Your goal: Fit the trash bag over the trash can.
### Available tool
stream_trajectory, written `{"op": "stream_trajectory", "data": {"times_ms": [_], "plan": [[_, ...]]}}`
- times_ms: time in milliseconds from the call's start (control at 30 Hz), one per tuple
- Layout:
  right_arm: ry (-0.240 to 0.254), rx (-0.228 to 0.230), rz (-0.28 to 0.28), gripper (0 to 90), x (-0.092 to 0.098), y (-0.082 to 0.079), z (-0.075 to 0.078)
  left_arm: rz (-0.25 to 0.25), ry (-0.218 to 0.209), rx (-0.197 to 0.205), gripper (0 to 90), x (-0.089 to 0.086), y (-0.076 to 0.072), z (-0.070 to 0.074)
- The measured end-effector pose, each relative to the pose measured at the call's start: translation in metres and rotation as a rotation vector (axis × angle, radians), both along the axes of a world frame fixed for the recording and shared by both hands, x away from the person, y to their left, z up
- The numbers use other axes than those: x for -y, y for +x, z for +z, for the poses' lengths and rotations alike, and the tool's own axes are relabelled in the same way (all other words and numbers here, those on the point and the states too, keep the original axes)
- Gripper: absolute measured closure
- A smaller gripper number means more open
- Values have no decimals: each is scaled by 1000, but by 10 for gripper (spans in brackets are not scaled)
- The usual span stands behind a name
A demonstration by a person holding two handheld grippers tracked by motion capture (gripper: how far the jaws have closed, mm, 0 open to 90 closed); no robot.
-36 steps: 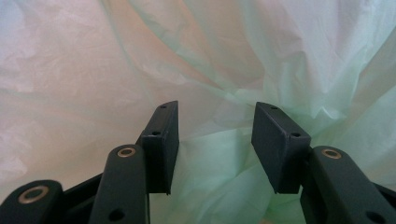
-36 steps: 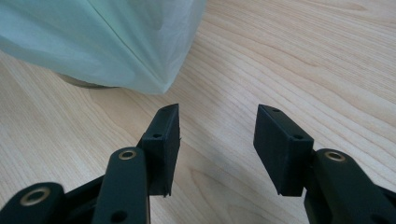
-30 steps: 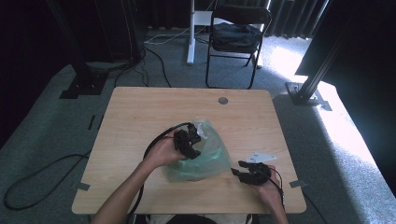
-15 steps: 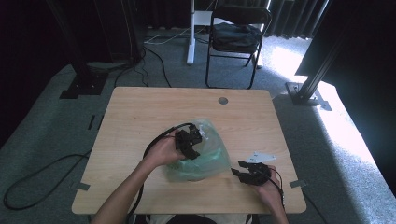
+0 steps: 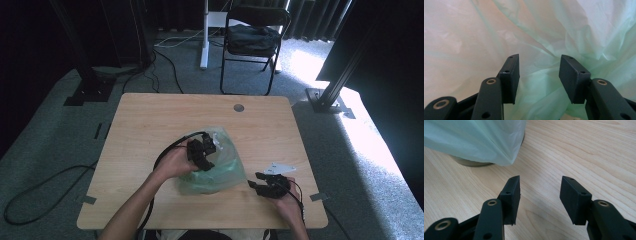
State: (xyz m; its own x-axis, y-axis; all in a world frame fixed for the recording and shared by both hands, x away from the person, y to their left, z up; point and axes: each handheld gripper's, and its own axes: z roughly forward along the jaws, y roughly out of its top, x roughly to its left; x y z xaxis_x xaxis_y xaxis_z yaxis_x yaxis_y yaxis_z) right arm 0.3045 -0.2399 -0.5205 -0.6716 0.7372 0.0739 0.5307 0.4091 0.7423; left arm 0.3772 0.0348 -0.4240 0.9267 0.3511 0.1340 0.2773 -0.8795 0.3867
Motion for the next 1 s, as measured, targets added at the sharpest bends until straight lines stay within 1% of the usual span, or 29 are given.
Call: {"op": "stream_trajectory", "data": {"times_ms": [33,100,133,167,233,333,367,400,433,500,533,567,700,800,833,867,900,933,967,1000], "plan": [[0,0,0,503,0,0,0,0,0,0,513,0,0,0],[1,-3,-2,502,0,0,-1,7,-24,14,512,-3,-1,4],[1,-3,-1,503,1,1,-1,7,-24,14,513,-3,-1,4],[0,-2,-1,503,1,1,-1,12,-51,20,513,-6,-2,6],[0,-3,-2,502,0,1,-1,17,-59,24,512,-7,-2,8],[0,-2,0,502,0,1,-2,27,-105,49,512,-13,-4,15],[0,-2,0,502,0,1,-2,27,-105,49,511,-13,-4,15],[0,-3,1,502,0,1,-2,32,-140,63,511,-16,-6,18],[0,-3,1,502,0,1,-2,32,-140,63,511,-16,-6,18],[0,-3,-2,503,0,1,-2,42,-171,83,508,-21,-7,23],[-1,-3,-2,502,0,1,-2,57,-197,101,503,-25,-7,25],[-1,-3,-2,502,0,1,-2,57,-197,101,500,-25,-7,25],[1,-5,-6,502,1,1,-2,86,-252,133,499,-35,-7,30],[0,-4,-5,501,1,1,-2,101,-297,146,499,-42,-9,34],[0,-4,-5,500,1,1,-2,106,-309,155,499,-44,-9,35],[-1,-4,-5,500,0,1,-2,118,-329,172,499,-47,-10,37],[-1,-4,-5,500,0,1,-2,118,-329,172,496,-47,-10,37],[-1,-5,-6,500,0,1,-2,144,-341,211,484,-50,-12,39],[-1,-5,-6,500,0,1,-2,144,-341,211,484,-50,-12,39],[0,-5,-8,500,0,1,-2,161,-366,229,484,-54,-13,39]]}}
